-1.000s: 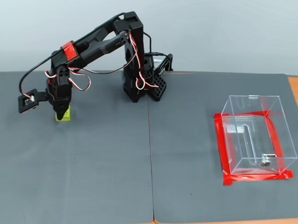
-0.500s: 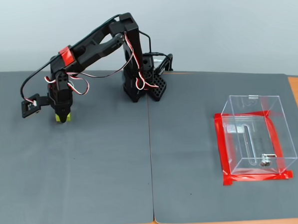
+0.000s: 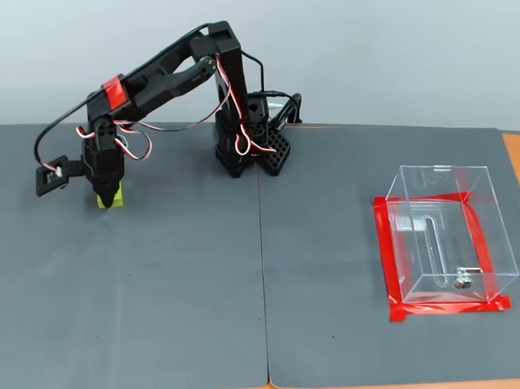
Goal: Pick the green lego block and place it into the transparent box
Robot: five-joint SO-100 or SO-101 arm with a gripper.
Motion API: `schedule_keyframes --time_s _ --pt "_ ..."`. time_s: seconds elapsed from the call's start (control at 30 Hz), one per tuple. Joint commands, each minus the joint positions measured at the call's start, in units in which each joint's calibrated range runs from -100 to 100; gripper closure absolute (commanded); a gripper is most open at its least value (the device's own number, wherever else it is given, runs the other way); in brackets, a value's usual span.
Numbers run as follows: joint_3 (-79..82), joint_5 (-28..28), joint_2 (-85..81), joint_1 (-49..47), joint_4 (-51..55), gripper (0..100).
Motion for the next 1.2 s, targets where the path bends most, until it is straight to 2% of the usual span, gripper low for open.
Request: schedule_keyframes --time_s 0.0,0.13,0.3,0.37,0.63,1.17 --pt "0.01 -0.11 -0.48 0.16 -0.65 67" --pt "0.01 -0.11 -0.48 0.09 -0.65 71" --pt "0.01 -0.11 -0.48 0.16 -0.65 89" --pt "-0.08 -0.11 -0.65 0.31 -0.65 93" --pt "-0.98 -0.05 -2.26 0.46 -0.13 94" --pt "-3.88 -0.05 -25.74 -1.55 0.22 94"
